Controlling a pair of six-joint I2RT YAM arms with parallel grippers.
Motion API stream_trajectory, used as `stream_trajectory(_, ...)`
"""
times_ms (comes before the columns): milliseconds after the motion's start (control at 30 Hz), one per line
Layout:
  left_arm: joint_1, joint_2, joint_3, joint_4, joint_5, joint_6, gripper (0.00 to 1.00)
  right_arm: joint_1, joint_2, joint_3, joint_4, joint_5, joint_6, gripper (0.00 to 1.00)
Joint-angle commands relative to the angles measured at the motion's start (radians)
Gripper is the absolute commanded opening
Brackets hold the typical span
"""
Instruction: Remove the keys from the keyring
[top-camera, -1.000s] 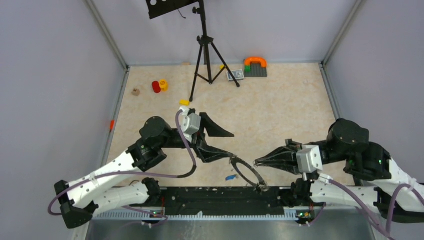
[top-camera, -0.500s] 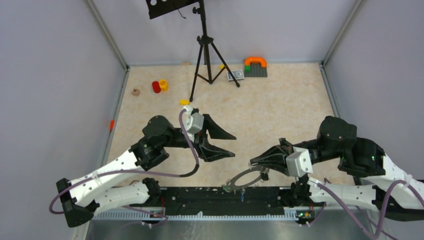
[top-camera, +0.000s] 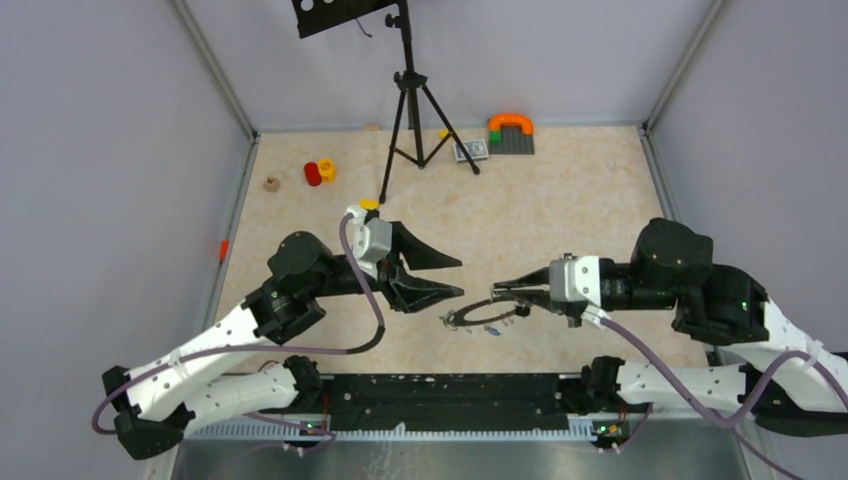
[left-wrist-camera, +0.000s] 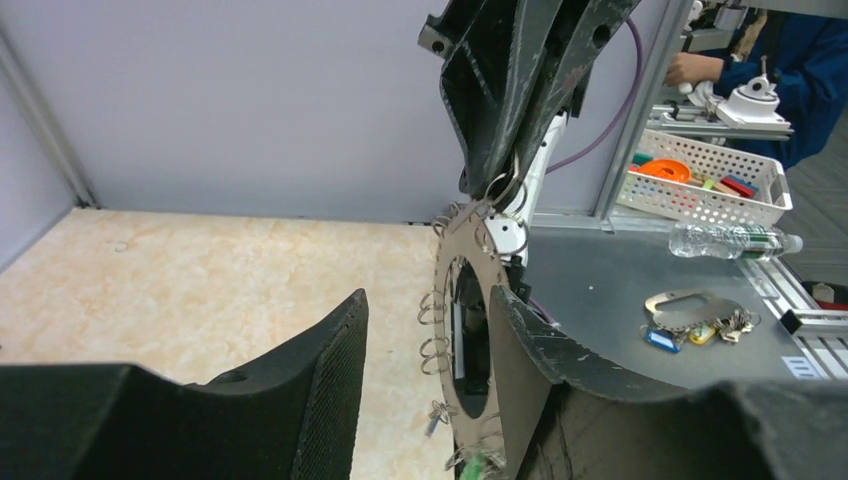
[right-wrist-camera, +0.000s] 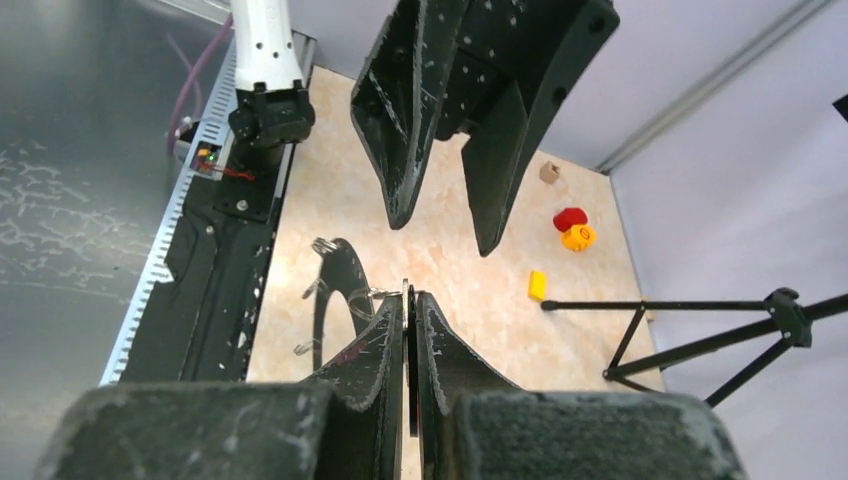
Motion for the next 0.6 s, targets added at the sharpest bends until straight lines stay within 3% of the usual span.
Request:
stream_trajectory(0,0.002,-0.013,0.062,-0.001,-0.04,0.017,0.49,0.007,0.027,0.057,0.02,0.066,0.067,0.0)
stream_trajectory(567,0.002,0.06,0.071,0.055,0.07,-0.049,0.46,0.008,0.062,0.06,0.033,0.142,0.118,0.0)
